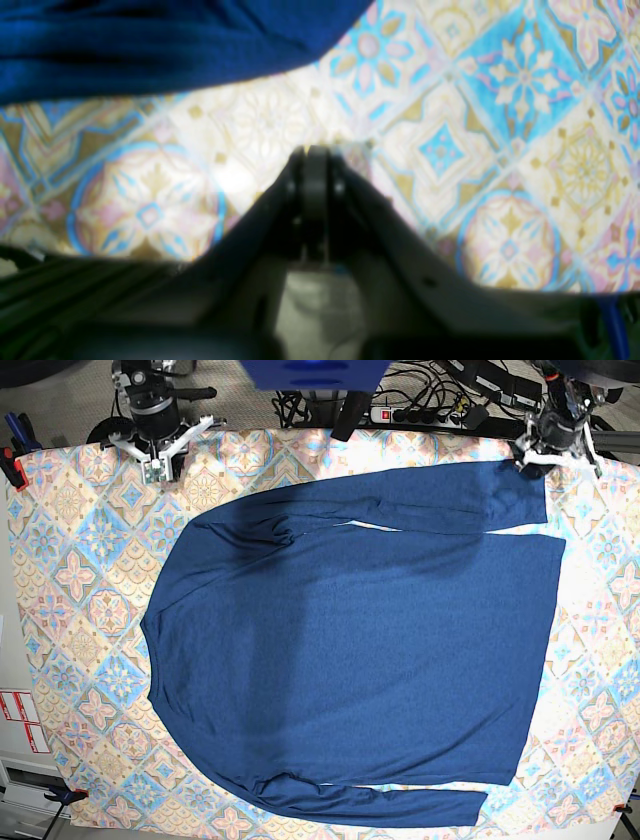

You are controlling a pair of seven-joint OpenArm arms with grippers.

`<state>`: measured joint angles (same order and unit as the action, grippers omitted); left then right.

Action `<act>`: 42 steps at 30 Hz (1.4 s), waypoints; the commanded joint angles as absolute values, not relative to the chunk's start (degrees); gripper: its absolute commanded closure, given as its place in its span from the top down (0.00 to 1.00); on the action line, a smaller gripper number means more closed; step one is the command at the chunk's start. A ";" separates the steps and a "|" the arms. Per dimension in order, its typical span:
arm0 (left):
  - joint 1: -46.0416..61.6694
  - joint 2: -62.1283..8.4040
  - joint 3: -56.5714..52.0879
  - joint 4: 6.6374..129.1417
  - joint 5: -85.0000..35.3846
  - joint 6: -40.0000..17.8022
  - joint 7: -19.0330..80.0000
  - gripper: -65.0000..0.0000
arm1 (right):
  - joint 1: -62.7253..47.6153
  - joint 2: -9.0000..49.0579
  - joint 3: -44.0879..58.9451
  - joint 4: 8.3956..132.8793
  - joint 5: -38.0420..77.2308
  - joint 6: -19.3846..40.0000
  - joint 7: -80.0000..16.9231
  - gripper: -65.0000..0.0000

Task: Fold the T-shirt properly
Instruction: 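Lower both grippers and grasp the shirt's shoulder corners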

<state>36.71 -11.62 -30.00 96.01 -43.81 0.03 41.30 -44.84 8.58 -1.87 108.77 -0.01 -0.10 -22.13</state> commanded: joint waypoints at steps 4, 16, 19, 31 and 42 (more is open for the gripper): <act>35.03 -12.09 -30.46 91.65 -43.82 0.13 41.63 0.38 | -45.23 8.92 -1.71 109.76 -0.04 -0.31 -20.97 0.01; 33.10 -12.09 -30.20 90.59 -43.91 0.13 41.71 0.37 | -45.05 8.92 -3.03 109.76 0.04 -0.31 -20.97 0.01; 33.01 -12.09 -30.11 90.68 -44.00 0.04 41.71 0.24 | -44.97 8.92 -3.91 109.76 0.04 -0.31 -20.97 0.01; 33.54 -12.09 -30.37 90.77 -44.00 -7.43 41.98 0.00 | -38.02 8.92 -6.20 109.41 0.22 -0.31 -24.92 0.25; 34.07 -12.09 -30.46 90.77 -44.00 -7.43 41.98 0.00 | -23.78 9.19 -6.64 102.29 14.02 -0.31 -35.65 0.32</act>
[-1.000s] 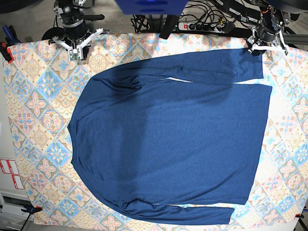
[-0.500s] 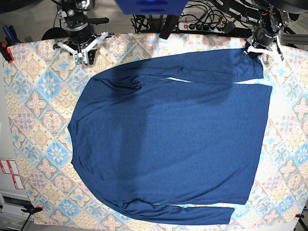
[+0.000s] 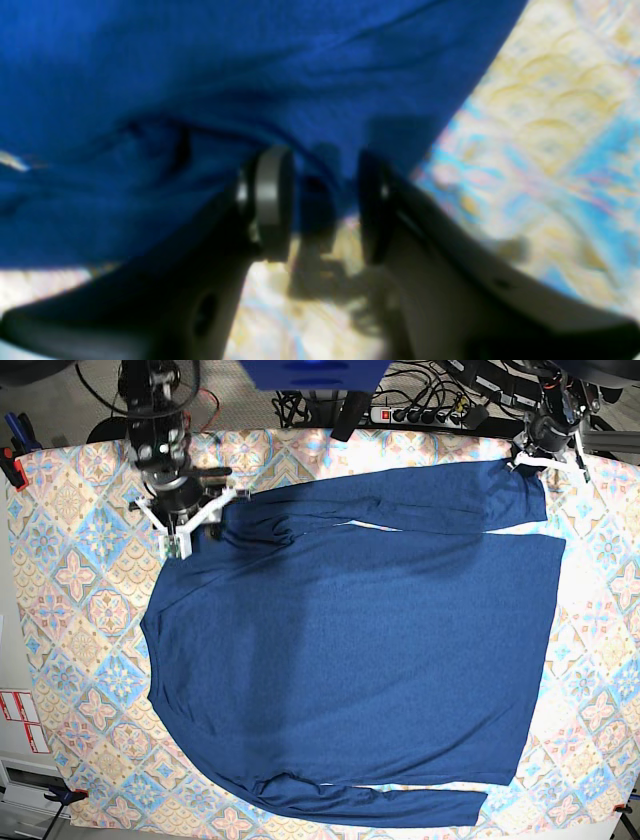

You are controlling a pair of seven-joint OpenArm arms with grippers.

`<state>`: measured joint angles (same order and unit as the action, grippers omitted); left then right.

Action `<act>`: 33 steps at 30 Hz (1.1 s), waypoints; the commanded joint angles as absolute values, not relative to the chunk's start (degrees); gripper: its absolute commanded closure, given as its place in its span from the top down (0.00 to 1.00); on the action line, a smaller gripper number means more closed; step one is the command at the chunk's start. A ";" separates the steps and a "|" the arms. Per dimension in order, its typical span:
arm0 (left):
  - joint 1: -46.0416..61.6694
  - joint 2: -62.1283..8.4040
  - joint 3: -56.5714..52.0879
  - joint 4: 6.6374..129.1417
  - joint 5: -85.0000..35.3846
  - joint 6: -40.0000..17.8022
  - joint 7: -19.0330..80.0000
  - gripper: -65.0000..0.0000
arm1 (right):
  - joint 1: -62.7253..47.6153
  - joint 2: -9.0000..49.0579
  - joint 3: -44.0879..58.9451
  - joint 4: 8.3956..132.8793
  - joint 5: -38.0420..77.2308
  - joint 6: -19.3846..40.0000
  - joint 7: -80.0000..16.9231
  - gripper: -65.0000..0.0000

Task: Fold the T-shirt properly
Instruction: 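Lower both grippers and grasp the shirt's shoulder corners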

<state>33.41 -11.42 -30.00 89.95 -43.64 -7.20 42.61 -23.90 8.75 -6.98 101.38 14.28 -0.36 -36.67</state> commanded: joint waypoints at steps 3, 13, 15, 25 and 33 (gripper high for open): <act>34.42 -12.09 -30.46 91.03 -44.00 -7.43 41.98 0.00 | -22.29 9.27 -3.21 97.19 20.79 -0.31 -35.47 0.34; 34.51 -12.09 -30.46 91.03 -44.00 -7.43 41.98 0.00 | -20.70 9.27 1.63 90.59 25.19 -0.31 -35.65 0.35; 34.51 -12.09 -30.46 91.03 -44.00 -7.43 41.98 0.00 | -20.70 9.27 1.54 88.84 25.19 -0.22 -35.65 0.35; 34.42 -12.09 -30.46 91.03 -44.00 -7.43 41.98 0.00 | -19.30 8.92 -2.59 87.08 25.27 -0.13 -35.47 0.35; 34.42 -12.09 -30.46 91.03 -44.00 -7.43 41.98 0.00 | -15.69 8.92 -5.67 84.18 25.27 -0.13 -35.47 0.28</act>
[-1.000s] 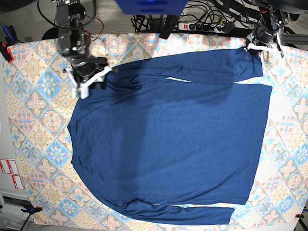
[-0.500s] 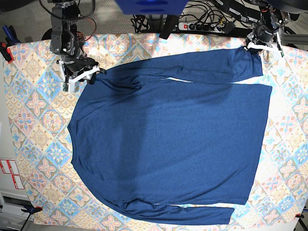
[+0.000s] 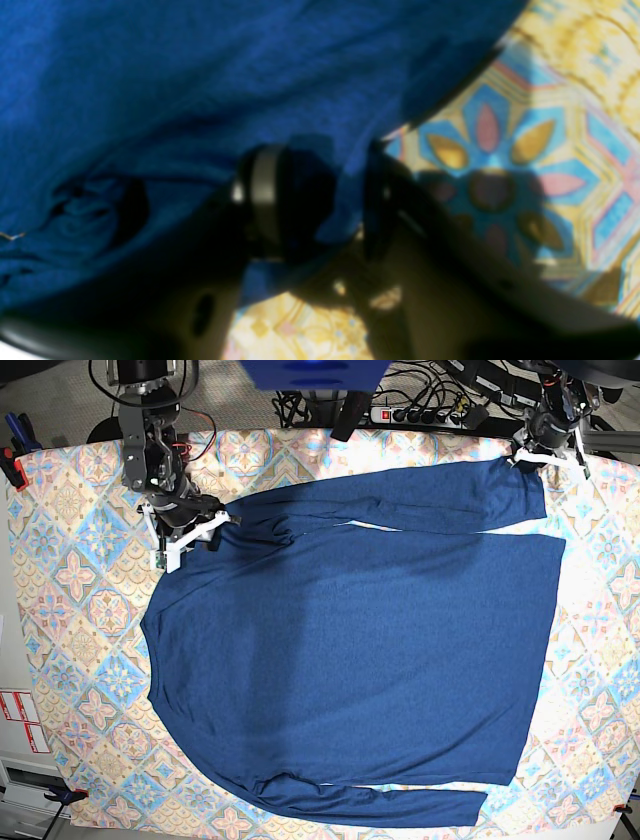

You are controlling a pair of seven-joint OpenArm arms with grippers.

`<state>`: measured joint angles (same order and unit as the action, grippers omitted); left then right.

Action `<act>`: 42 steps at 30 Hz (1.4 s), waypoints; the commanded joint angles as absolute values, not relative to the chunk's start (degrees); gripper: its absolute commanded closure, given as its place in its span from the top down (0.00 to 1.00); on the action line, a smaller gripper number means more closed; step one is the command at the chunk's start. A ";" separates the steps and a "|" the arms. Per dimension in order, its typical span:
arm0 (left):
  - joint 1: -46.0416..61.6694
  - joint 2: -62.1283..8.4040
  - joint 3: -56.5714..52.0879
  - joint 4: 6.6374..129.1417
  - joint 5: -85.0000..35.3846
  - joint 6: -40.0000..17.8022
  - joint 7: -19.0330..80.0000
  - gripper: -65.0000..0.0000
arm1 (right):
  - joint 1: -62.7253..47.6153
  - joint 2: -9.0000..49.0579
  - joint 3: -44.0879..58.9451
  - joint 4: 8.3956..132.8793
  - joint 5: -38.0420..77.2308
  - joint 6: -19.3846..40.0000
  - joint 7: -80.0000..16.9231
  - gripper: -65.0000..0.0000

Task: Fold the T-shirt properly
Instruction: 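Lower both grippers and grasp the shirt's shoulder corners, then pull the grasped shoulder corners apart to straighten the shirt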

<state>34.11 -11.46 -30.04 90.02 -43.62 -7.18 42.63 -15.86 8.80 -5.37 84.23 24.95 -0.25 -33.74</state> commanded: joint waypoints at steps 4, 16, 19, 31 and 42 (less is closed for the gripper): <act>34.42 -12.26 -30.46 91.03 -44.00 -7.52 41.98 0.00 | -15.16 8.92 -5.14 82.68 26.86 -0.04 -35.65 0.13; 38.02 -12.35 -30.55 102.99 -43.47 -7.52 41.63 0.00 | -22.20 9.27 7.52 83.38 42.07 -0.04 -35.65 0.01; 38.46 -12.35 -30.55 104.04 -43.47 -7.52 41.89 0.00 | -24.31 9.36 9.19 85.67 42.24 -0.04 -35.65 0.01; 33.71 -12.35 -30.55 104.04 -43.65 -7.52 41.80 0.00 | -25.27 10.15 9.89 94.46 42.42 -0.04 -35.74 0.01; 16.57 -12.44 -30.55 100.62 -43.12 -7.34 42.07 0.00 | -15.78 10.15 6.11 93.49 42.33 -0.04 -35.82 0.01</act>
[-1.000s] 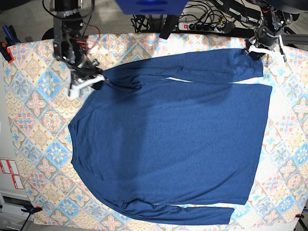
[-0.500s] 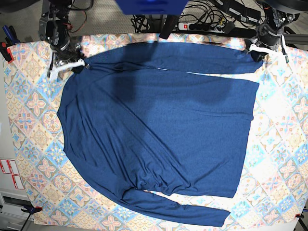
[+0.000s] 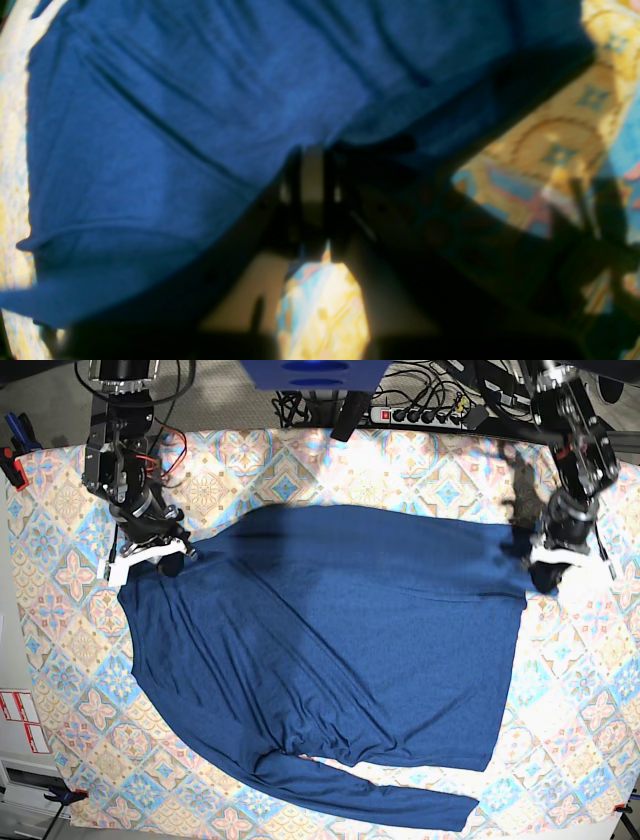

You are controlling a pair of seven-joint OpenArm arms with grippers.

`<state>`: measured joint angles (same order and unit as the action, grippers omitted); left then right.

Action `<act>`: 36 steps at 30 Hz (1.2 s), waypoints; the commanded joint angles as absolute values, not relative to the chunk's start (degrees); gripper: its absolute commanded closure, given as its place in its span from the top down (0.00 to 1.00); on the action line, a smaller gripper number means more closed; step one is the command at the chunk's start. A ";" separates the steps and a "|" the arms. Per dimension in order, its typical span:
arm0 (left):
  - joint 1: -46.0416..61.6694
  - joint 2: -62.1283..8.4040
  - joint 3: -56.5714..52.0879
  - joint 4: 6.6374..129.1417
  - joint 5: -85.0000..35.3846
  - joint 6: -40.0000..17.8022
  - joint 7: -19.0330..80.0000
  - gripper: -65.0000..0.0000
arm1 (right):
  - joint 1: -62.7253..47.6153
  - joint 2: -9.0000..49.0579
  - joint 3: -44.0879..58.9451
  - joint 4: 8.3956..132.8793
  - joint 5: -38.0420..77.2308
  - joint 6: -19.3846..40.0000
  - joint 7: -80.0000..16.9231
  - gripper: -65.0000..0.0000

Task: Fold the T-shirt properly
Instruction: 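Pull the grasped shoulder corners apart to straighten the shirt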

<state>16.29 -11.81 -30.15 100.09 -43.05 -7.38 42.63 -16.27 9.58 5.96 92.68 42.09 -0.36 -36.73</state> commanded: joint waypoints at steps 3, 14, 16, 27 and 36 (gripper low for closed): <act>11.65 -13.49 -30.55 95.69 -40.57 -7.34 45.14 0.00 | -13.32 10.15 6.11 91.65 42.24 -0.04 -37.05 0.01; 8.13 -13.41 -28.35 85.85 -39.16 -7.34 46.73 0.00 | -11.03 10.15 6.64 88.66 42.15 -0.04 -38.29 0.01; 10.51 -13.49 -26.33 86.81 -39.52 -7.34 46.81 0.04 | -11.03 10.15 6.64 88.66 42.15 -0.04 -38.29 0.01; 18.77 -13.49 -29.05 95.52 -39.60 -7.34 52.00 0.34 | -11.21 10.15 6.64 88.75 42.15 -0.04 -38.29 0.01; 19.74 -13.49 -30.11 90.86 -39.52 -7.34 52.09 0.34 | -11.38 10.15 6.64 88.75 42.15 -0.04 -38.29 0.01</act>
<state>19.81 -12.71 -29.78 90.21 -39.11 -7.35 52.62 -11.92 9.63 6.42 87.70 41.85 -0.67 -39.22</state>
